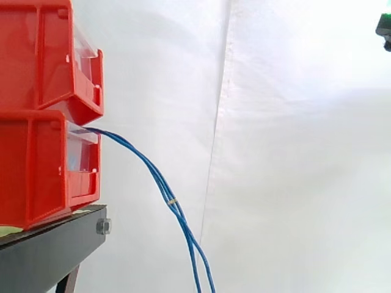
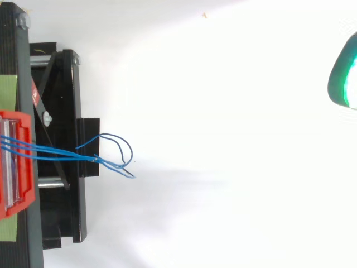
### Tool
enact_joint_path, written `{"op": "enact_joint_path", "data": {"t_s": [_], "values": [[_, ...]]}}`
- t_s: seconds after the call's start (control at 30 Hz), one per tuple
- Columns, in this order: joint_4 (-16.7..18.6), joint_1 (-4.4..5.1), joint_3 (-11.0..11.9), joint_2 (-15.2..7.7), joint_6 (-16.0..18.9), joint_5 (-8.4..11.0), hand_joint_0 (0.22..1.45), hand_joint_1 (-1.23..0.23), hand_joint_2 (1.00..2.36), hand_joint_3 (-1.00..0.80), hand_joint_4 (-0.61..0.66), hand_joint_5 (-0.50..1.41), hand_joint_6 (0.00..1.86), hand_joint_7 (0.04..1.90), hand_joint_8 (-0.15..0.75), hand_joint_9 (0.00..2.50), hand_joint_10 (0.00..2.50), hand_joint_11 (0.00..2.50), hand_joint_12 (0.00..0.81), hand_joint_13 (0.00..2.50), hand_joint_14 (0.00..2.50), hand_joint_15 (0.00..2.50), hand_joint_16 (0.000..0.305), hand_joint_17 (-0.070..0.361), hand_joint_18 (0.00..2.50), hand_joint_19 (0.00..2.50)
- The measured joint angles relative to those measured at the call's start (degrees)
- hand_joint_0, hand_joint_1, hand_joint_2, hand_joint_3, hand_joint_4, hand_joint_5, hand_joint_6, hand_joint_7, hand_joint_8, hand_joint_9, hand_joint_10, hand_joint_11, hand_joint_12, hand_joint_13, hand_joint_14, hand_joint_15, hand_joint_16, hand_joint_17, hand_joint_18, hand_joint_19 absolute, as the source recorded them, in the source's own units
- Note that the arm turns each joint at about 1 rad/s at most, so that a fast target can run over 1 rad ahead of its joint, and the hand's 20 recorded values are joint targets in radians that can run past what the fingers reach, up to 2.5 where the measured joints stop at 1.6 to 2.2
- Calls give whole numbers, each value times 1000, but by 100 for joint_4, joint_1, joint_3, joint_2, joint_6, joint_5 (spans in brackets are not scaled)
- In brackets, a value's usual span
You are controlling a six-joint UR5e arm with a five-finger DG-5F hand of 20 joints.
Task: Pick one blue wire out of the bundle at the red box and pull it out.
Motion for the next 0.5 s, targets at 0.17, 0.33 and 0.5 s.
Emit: {"op": "enact_joint_path", "data": {"t_s": [0.17,0.33,0.5], "values": [[172,22,0,-1,-183,212,505,-545,1002,-477,309,-167,502,759,270,748,3,98,331,499,4,111,48,109,269,224],[207,38,-3,-38,-223,299,502,-544,1001,-481,313,-166,502,761,267,739,3,108,335,470,4,111,49,110,239,221],[215,63,-3,-63,-259,306,483,-550,1000,-500,319,-162,502,766,274,736,4,109,347,402,3,98,51,116,119,186]]}}
